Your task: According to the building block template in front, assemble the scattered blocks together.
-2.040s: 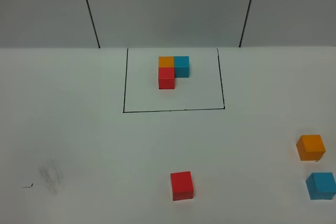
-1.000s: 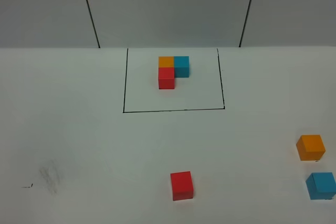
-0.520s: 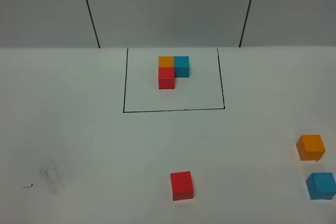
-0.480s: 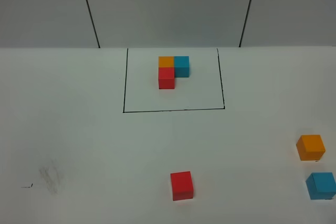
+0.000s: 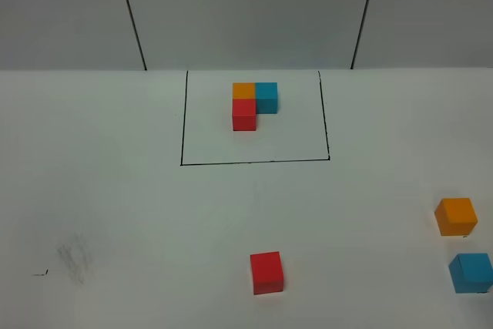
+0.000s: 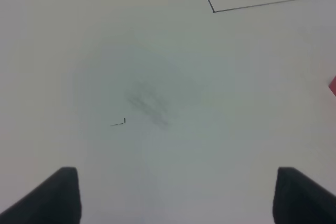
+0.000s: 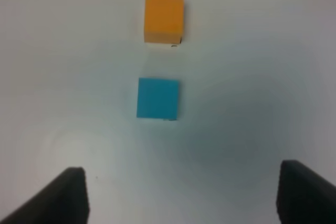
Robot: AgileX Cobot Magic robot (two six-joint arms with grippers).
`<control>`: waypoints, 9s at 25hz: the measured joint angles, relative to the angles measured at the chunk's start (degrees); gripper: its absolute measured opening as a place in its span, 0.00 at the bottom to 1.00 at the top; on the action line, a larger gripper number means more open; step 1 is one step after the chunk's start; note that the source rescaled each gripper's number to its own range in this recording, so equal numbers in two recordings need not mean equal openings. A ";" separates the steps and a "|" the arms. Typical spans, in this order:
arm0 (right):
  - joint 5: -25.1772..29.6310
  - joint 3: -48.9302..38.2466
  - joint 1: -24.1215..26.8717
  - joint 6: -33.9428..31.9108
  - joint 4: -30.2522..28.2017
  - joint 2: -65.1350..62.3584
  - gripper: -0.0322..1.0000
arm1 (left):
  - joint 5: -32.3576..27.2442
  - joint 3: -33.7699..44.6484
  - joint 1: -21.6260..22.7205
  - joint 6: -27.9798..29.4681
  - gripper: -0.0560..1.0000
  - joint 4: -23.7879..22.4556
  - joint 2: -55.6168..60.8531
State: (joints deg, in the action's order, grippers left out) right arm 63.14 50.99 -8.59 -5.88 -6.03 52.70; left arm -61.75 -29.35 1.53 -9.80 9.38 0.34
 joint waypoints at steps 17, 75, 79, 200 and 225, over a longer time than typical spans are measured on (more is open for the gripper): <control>1.66 11.06 0.00 1.41 0.00 19.09 0.54 | 0.00 0.00 0.00 0.00 0.99 0.12 0.00; -12.73 16.99 5.12 1.26 5.64 52.01 0.54 | 0.00 0.00 0.00 0.00 0.99 0.16 0.00; -13.16 16.80 5.12 1.34 5.64 52.44 0.54 | 0.00 0.00 0.00 0.00 0.99 0.16 0.00; -12.80 18.03 -6.77 8.50 15.67 38.00 0.03 | 0.00 0.00 0.00 0.00 0.99 0.16 0.00; -10.46 35.79 -22.43 -10.42 3.51 59.96 0.03 | 0.00 0.00 0.00 0.00 0.99 0.16 0.00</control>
State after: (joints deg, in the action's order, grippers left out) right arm 52.68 86.78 -31.02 -16.29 -2.52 112.66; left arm -61.75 -29.35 1.53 -9.80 9.54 0.34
